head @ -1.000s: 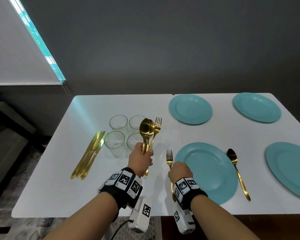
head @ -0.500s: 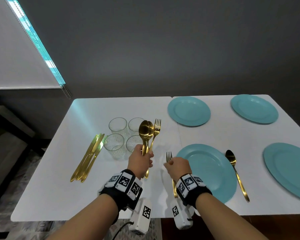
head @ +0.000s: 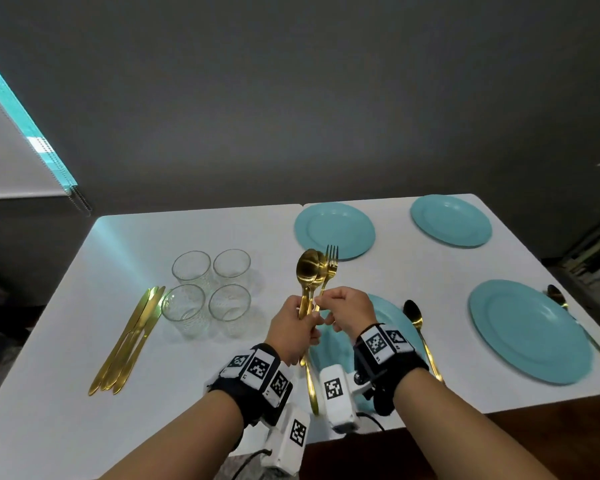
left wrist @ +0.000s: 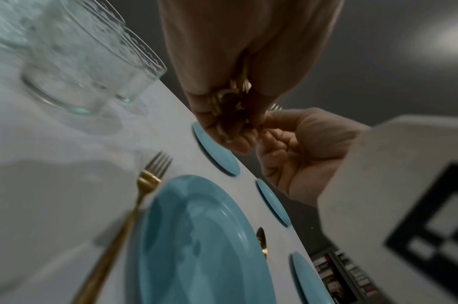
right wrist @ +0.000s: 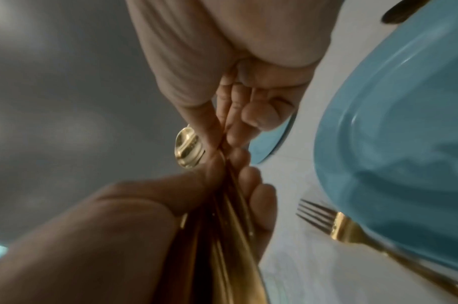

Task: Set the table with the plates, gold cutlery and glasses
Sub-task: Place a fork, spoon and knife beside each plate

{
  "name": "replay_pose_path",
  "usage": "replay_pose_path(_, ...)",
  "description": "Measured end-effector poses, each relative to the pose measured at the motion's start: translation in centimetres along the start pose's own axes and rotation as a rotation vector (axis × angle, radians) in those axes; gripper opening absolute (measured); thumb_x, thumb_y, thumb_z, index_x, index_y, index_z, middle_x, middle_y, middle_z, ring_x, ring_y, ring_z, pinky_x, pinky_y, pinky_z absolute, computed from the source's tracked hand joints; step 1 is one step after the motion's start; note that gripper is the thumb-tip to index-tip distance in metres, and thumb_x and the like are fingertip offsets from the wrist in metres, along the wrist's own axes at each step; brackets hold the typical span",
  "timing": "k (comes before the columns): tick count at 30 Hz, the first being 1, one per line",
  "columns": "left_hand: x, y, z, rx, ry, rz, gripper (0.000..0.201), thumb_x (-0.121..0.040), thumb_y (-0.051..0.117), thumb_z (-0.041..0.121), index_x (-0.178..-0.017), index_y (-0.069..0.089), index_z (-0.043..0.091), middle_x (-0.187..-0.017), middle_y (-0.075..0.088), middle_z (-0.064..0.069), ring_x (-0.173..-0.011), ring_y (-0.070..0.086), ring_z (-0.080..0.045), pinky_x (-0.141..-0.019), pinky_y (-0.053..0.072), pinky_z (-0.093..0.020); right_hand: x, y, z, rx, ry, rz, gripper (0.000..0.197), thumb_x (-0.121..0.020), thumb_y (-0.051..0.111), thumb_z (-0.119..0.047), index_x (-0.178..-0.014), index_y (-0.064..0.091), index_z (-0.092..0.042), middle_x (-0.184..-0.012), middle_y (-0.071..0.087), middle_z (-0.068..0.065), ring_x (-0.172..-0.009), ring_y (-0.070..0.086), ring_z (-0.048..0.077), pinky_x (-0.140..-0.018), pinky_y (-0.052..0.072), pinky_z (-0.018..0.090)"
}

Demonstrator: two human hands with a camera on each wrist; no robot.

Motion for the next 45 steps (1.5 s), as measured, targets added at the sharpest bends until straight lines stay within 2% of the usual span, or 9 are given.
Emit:
replay_pose_path(4, -0.6, 3.2, 0.3, 0.018, -0.043, 0.006, 0.012, -0.092, 0.051, 0.009, -0.085, 0.047, 0.018, -0.078, 0.062, -0.007, -0.058, 0.057, -0.017, -0.061, 0.052, -0.031, -1.2, -5.4, 1.3, -0.032, 0.024, 0.09, 0.011, -0.084, 0.068, -0.015, -0.078, 0.059, -0.017, -0.073, 0.063, 0.001, -0.049, 0.047, 0.013, -0.045, 0.037, 0.021)
replay_pose_path(8, -1.2, 6.5, 0.5, 0.074, -0.08, 0.03, 0.013, -0.092, 0.049, 0.006, -0.086, 0.046, 0.017, -0.082, 0.059, -0.009, -0.061, 0.056, -0.019, -0.055, 0.05, -0.029, -2.4, -13.0, 3.6, 0.124, 0.054, 0.187, 0.011, -0.082, 0.07, -0.013, -0.076, 0.061, -0.017, -0.072, 0.063, 0.005, -0.047, 0.048, 0.013, -0.044, 0.038, 0.019)
replay_pose_path(12, -1.3, 10.1, 1.2, 0.073, -0.087, 0.025, 0.006, -0.095, 0.045, 0.009, -0.091, 0.045, 0.015, -0.079, 0.057, -0.007, -0.055, 0.051, -0.017, -0.049, 0.046, -0.026, -3.8, -20.6, 7.4, 0.401, 0.142, 0.222, 0.008, -0.08, 0.071, -0.017, -0.074, 0.066, -0.019, -0.081, 0.066, 0.005, -0.066, 0.057, 0.02, -0.063, 0.048, 0.024)
replay_pose_path(15, -1.5, 12.5, 1.8, 0.041, -0.081, 0.044, 0.006, -0.096, 0.045, 0.013, -0.101, 0.046, 0.012, -0.08, 0.057, -0.005, -0.057, 0.05, -0.016, -0.051, 0.047, -0.024, -5.0, -23.9, 9.8, 0.702, 0.205, 0.144, 0.017, -0.087, 0.064, -0.025, -0.098, 0.073, -0.016, -0.101, 0.07, 0.004, -0.087, 0.062, 0.02, -0.084, 0.049, 0.024)
replay_pose_path(17, -1.8, 13.8, 1.8, 0.033, -0.084, 0.064, 0.009, -0.096, 0.045, 0.015, -0.104, 0.047, 0.012, -0.081, 0.058, -0.005, -0.059, 0.052, -0.016, -0.053, 0.048, -0.025, -5.5, -25.5, 10.8, 0.805, 0.228, 0.118, 0.026, -0.091, 0.056, -0.025, -0.111, 0.071, -0.014, -0.118, 0.067, 0.003, -0.105, 0.063, 0.021, -0.09, 0.048, 0.024)
replay_pose_path(23, -1.9, 16.6, 1.6, 0.046, -0.096, 0.115, 0.011, -0.096, 0.045, 0.016, -0.107, 0.047, 0.013, -0.083, 0.058, -0.005, -0.061, 0.052, -0.015, -0.055, 0.049, -0.024, -6.5, -26.3, 12.4, 0.975, 0.228, 0.044, 0.029, -0.094, 0.048, -0.019, -0.115, 0.067, -0.012, -0.122, 0.064, 0.005, -0.113, 0.061, 0.021, -0.093, 0.048, 0.025)
replay_pose_path(27, -1.8, 17.8, 1.5, 0.047, -0.093, 0.149, 0.008, -0.096, 0.046, 0.015, -0.104, 0.047, 0.013, -0.083, 0.058, -0.005, -0.062, 0.053, -0.015, -0.056, 0.049, -0.025, -7.1, -26.5, 13.1, 1.016, 0.228, 0.029, 0.025, -0.092, 0.05, -0.016, -0.105, 0.07, -0.007, -0.113, 0.068, 0.008, -0.104, 0.064, 0.023, -0.08, 0.049, 0.024)
replay_pose_path(32, -1.8, 19.1, 1.5, 0.053, -0.102, 0.164, 0.009, -0.096, 0.046, 0.015, -0.105, 0.047, 0.013, -0.082, 0.058, -0.005, -0.062, 0.053, -0.015, -0.056, 0.049, -0.025, -7.2, -27.2, 13.3, 1.025, 0.242, 0.096, 0.021, -0.093, 0.049, -0.011, -0.103, 0.066, -0.002, -0.111, 0.067, 0.013, -0.104, 0.064, 0.026, -0.079, 0.051, 0.029)
replay_pose_path(45, -3.4, 19.9, 1.9, 0.003, -0.109, 0.072, 0.009, -0.096, 0.047, 0.013, -0.104, 0.048, 0.01, -0.08, 0.059, -0.005, -0.06, 0.053, -0.015, -0.053, 0.049, -0.023, -6.1, -28.4, 13.1, 1.043, 0.266, 0.188, 0.022, -0.092, 0.049, -0.012, -0.108, 0.063, -0.006, -0.114, 0.065, 0.011, -0.105, 0.063, 0.025, -0.082, 0.051, 0.03)
Point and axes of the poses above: each hand's wrist, its own x-axis away from the middle knuckle, its own y-axis out of the palm, z = x × y, the point moved 9 cm from there along -x, towards the middle knuckle
